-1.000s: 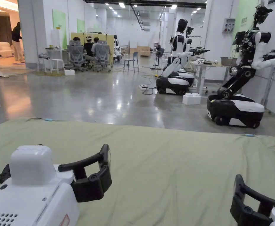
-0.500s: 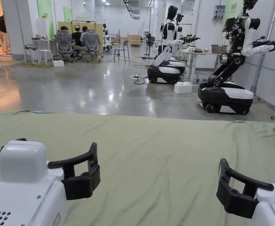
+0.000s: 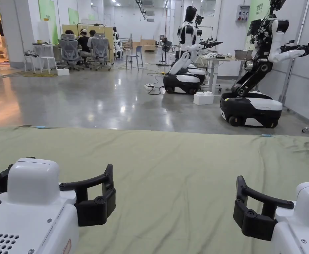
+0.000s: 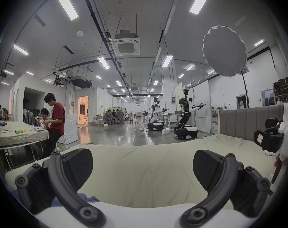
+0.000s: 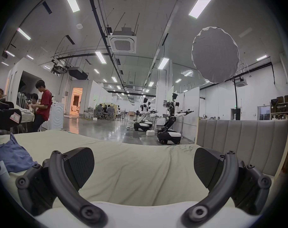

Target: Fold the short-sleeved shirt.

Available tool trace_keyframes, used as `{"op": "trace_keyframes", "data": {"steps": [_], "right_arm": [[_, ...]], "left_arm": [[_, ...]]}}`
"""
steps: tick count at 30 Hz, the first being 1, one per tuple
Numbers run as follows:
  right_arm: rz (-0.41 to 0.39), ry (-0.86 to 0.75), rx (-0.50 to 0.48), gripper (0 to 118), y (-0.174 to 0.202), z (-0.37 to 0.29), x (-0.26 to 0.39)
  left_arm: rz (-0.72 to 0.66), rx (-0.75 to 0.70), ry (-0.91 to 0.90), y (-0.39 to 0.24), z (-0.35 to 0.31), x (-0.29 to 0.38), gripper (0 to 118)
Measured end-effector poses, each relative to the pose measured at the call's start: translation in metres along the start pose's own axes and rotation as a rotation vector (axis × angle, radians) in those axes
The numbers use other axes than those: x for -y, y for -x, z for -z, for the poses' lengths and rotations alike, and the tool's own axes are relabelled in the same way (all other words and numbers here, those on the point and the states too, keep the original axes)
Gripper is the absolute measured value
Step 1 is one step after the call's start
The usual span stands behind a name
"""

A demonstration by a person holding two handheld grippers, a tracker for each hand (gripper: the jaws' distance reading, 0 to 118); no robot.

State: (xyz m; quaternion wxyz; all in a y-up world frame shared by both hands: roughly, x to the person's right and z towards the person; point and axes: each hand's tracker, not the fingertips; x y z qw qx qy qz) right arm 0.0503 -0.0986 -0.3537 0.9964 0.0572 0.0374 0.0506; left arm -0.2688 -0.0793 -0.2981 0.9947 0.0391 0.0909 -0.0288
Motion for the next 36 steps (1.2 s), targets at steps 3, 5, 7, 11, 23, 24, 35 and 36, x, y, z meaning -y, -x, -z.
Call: {"op": "trace_keyframes", "data": {"steps": [3,5,7,11,23,24,35,36], "right_arm": [[-0.002,-0.003,0.012,118,-0.002,0.000,0.001],[0.013,0.017,0.007,118,-0.004,-0.001,-0.002],[0.038,0.028,-0.032,109,-0.007,-0.003,-0.004],[-0.012,0.018,0.000,3,-0.006,-0.007,-0.008],[0.014,-0.025,-0.088,3,0.020,-0.006,-0.014],[0.013,-0.028,-0.107,3,0.026,-0.005,-0.015],[0.160,-0.049,-0.561,3,0.176,0.007,-0.031],[0.161,-0.045,-0.607,3,0.195,0.007,-0.032]], "left_arm": [[0.010,0.006,0.001,-0.001,0.000,0.000,118],[-0.002,0.023,0.028,-0.002,0.001,0.000,118],[-0.018,0.056,0.066,-0.003,0.001,0.000,116],[-0.075,0.051,0.091,-0.005,0.001,0.002,10],[-0.003,0.045,0.091,0.001,-0.023,-0.010,0],[-0.005,0.042,0.097,0.007,-0.025,-0.011,0],[0.019,-0.446,0.220,0.181,-0.146,-0.004,0],[0.000,-0.495,0.244,0.198,-0.161,-0.002,0]]}}
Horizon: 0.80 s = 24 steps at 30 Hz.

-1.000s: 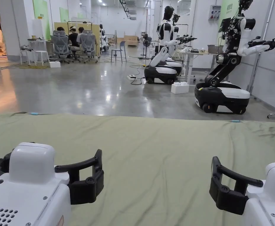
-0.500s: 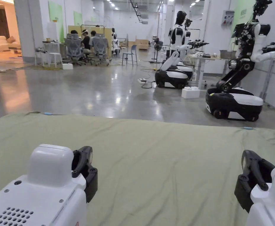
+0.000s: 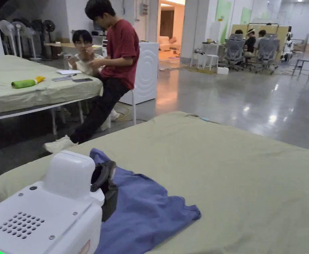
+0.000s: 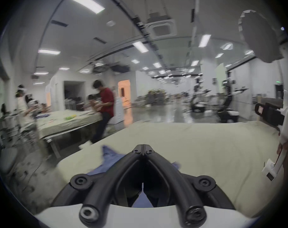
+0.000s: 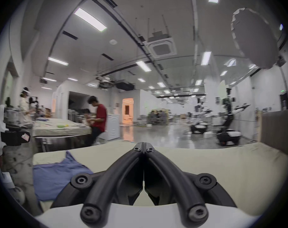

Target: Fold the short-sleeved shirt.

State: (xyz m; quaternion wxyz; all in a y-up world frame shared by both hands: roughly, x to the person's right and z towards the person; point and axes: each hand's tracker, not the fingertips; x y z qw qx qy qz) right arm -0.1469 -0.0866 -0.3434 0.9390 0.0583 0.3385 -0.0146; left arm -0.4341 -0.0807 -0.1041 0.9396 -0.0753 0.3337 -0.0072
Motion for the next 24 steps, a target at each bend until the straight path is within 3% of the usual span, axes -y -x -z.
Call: {"op": "trace_keyframes", "data": {"steps": [5,9,13,18,19,22,23,24], "right_arm": [[0.035,0.038,-0.229,3,0.076,0.045,0.016],[0.053,0.089,-0.331,3,0.108,0.062,0.028],[0.021,0.122,-0.348,3,0.113,0.067,0.037],[-0.045,0.184,-0.277,3,0.093,0.073,0.053],[-0.048,0.197,-0.259,3,0.088,0.073,0.055],[-0.057,0.241,-0.223,3,0.072,0.081,0.063],[-0.064,0.254,-0.218,3,0.070,0.083,0.065],[-0.072,0.270,-0.210,3,0.067,0.085,0.068]], "left_arm": [[-0.067,-0.213,0.077,0.073,-0.022,0.024,0],[-0.090,-0.223,0.108,0.087,-0.012,0.037,0],[-0.141,-0.127,0.154,0.079,0.021,0.050,0],[-0.166,0.037,0.248,0.057,0.106,0.074,0],[-0.164,0.060,0.278,0.052,0.123,0.080,8],[-0.212,0.148,0.461,0.041,0.174,0.101,106],[-0.262,0.191,0.527,0.041,0.189,0.110,116],[-0.332,0.249,0.552,0.040,0.201,0.121,116]]}}
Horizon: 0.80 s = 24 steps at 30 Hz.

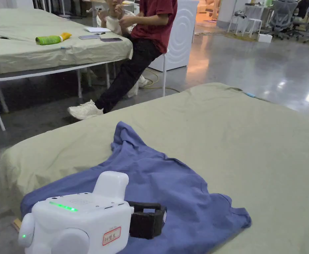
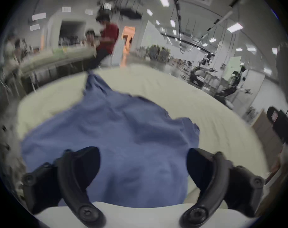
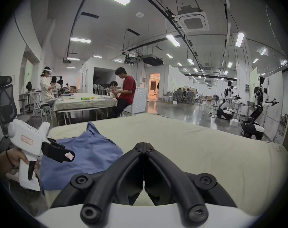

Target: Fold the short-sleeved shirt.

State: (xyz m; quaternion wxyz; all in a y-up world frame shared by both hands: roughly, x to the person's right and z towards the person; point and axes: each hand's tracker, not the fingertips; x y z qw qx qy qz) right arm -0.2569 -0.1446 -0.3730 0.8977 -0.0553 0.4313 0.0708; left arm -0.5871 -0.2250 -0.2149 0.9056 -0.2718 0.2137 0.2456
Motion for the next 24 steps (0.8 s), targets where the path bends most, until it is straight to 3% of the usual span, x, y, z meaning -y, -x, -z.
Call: {"op": "trace_keyframes", "data": {"steps": [2,6,9,13,16,18,19,20,21,24], "right_arm": [[-0.006,0.024,0.009,3,-0.005,0.005,0.004],[0.016,0.068,-0.015,3,-0.006,0.010,0.011],[0.036,0.093,-0.035,3,-0.003,0.012,0.017],[0.110,0.130,-0.076,3,-0.001,0.010,0.026],[0.115,0.147,-0.068,3,-0.003,0.004,0.030],[0.099,0.158,-0.055,3,-0.008,-0.001,0.031],[0.095,0.161,-0.047,3,-0.011,-0.003,0.032],[0.096,0.166,-0.035,3,-0.013,-0.004,0.032],[0.108,0.166,-0.016,3,-0.018,-0.006,0.031],[0.141,0.151,0.007,3,-0.028,-0.013,0.031]], "left_arm": [[-0.085,0.021,0.029,0.010,0.021,0.002,116],[-0.116,-0.052,0.167,0.012,0.045,-0.006,116],[-0.069,-0.028,0.226,0.006,0.060,-0.009,118],[0.143,-0.253,0.315,-0.033,0.077,-0.005,118],[0.120,-0.258,0.269,-0.041,0.073,-0.003,117],[0.109,-0.252,0.230,-0.038,0.056,-0.011,81],[0.130,-0.269,0.225,-0.038,0.053,-0.015,57],[0.152,-0.316,0.247,-0.037,0.054,-0.020,23],[0.137,-0.388,0.274,-0.033,0.058,-0.024,10],[-0.005,-0.292,0.271,-0.018,0.051,-0.028,9]]}}
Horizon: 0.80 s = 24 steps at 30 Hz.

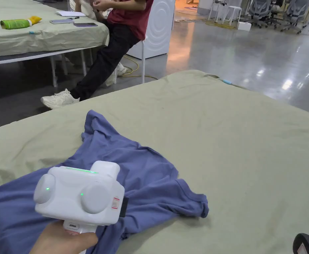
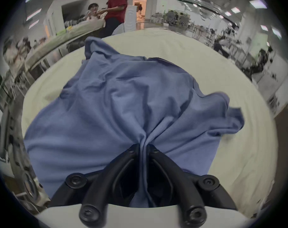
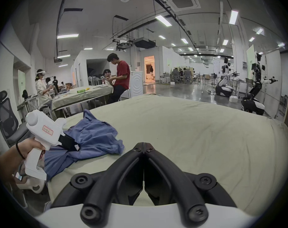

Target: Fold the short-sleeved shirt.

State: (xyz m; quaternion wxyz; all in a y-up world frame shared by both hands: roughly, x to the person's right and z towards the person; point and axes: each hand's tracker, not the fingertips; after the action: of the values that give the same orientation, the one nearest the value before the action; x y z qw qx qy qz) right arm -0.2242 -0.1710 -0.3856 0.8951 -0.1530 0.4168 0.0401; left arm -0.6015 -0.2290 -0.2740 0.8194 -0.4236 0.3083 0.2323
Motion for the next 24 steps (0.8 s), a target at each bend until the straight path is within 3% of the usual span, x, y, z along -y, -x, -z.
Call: {"op": "trace_keyframes", "data": {"steps": [5,10,15,18,21,24], "right_arm": [[0.015,-0.008,0.046,3,-0.015,-0.010,-0.002],[0.066,-0.036,0.078,3,-0.034,-0.034,-0.003],[0.056,-0.056,0.143,3,-0.053,-0.072,-0.004],[0.058,-0.069,0.188,3,-0.067,-0.105,-0.004],[0.111,-0.111,0.257,3,-0.085,-0.142,0.000],[0.161,-0.152,0.339,3,-0.105,-0.183,0.006]], "left_arm": [[-0.052,0.059,-0.035,0.009,-0.003,0.005,9],[-0.287,0.351,-0.032,0.015,-0.002,0.017,9],[-0.246,0.340,-0.075,-0.019,-0.018,0.028,9],[-0.268,0.513,-0.124,-0.043,-0.049,0.023,9],[-0.121,0.560,-0.161,-0.092,-0.078,0.023,9],[-0.066,0.727,-0.110,-0.151,-0.092,0.031,9]]}}
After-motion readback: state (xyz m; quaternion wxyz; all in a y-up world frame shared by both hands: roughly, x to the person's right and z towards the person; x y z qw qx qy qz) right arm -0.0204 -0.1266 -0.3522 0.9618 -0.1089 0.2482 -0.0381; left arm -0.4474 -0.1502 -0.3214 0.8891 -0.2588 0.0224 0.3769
